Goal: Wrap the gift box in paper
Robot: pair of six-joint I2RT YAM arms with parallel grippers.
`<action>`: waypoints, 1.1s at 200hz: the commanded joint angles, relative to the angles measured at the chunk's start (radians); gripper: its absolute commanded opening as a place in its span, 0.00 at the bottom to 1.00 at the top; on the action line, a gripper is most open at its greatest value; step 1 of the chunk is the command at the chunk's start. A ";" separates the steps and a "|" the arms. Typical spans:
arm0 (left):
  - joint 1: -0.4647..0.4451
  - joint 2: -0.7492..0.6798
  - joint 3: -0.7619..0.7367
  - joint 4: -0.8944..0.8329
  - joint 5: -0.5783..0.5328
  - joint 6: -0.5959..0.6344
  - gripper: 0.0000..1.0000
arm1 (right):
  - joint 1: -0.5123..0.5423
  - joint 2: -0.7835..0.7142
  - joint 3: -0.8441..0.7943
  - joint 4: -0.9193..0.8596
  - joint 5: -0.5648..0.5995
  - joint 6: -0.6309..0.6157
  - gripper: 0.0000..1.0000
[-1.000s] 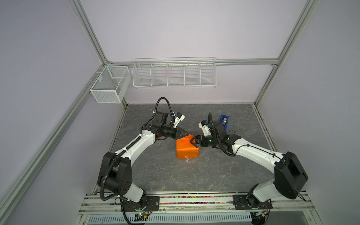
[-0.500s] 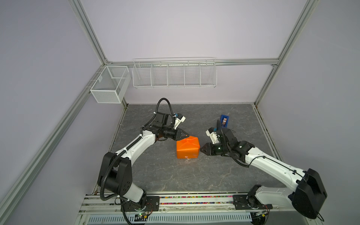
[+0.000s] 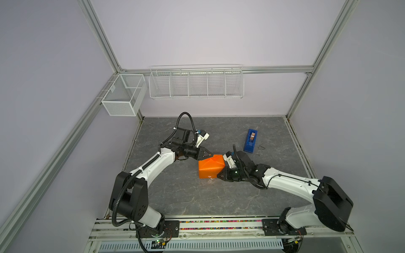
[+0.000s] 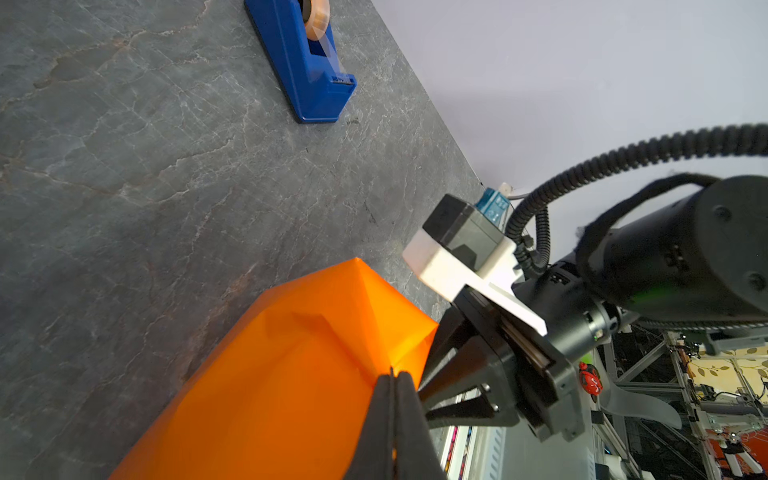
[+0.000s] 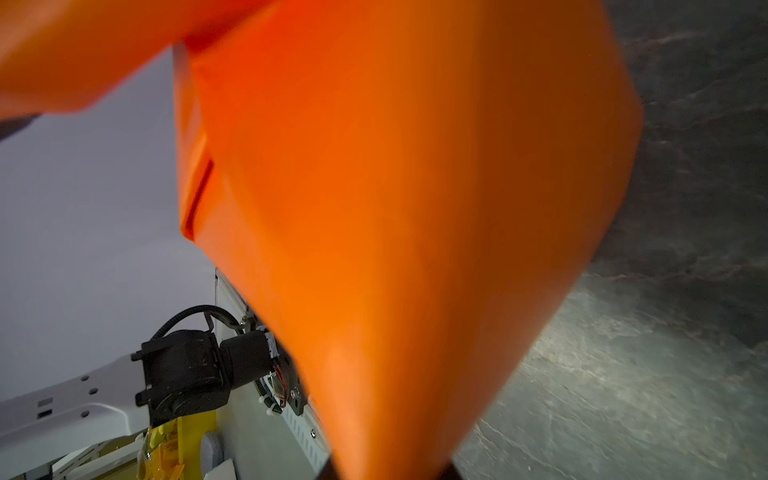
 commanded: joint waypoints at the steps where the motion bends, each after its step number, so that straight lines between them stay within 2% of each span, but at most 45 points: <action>1: -0.003 -0.032 -0.030 0.015 0.003 -0.018 0.00 | -0.004 -0.010 0.032 0.009 0.018 0.012 0.14; 36: -0.004 -0.042 -0.046 0.068 -0.021 -0.066 0.00 | -0.030 -0.135 0.024 -0.116 0.083 -0.036 0.19; 92: -0.004 -0.039 -0.032 0.093 -0.044 -0.093 0.00 | -0.187 -0.199 0.058 -0.245 0.103 -0.101 0.27; 110: -0.003 -0.039 -0.033 0.096 -0.047 -0.098 0.00 | -0.218 -0.158 0.075 -0.223 0.058 -0.119 0.23; 135: -0.004 -0.039 -0.031 0.099 -0.071 -0.117 0.00 | -0.220 -0.099 0.119 -0.149 -0.031 -0.114 0.19; 177: -0.003 -0.028 -0.029 0.134 -0.086 -0.162 0.00 | -0.217 -0.037 0.129 -0.075 -0.116 -0.103 0.16; 220: -0.004 -0.025 -0.025 0.134 -0.089 -0.168 0.00 | -0.211 -0.017 0.140 -0.055 -0.144 -0.101 0.14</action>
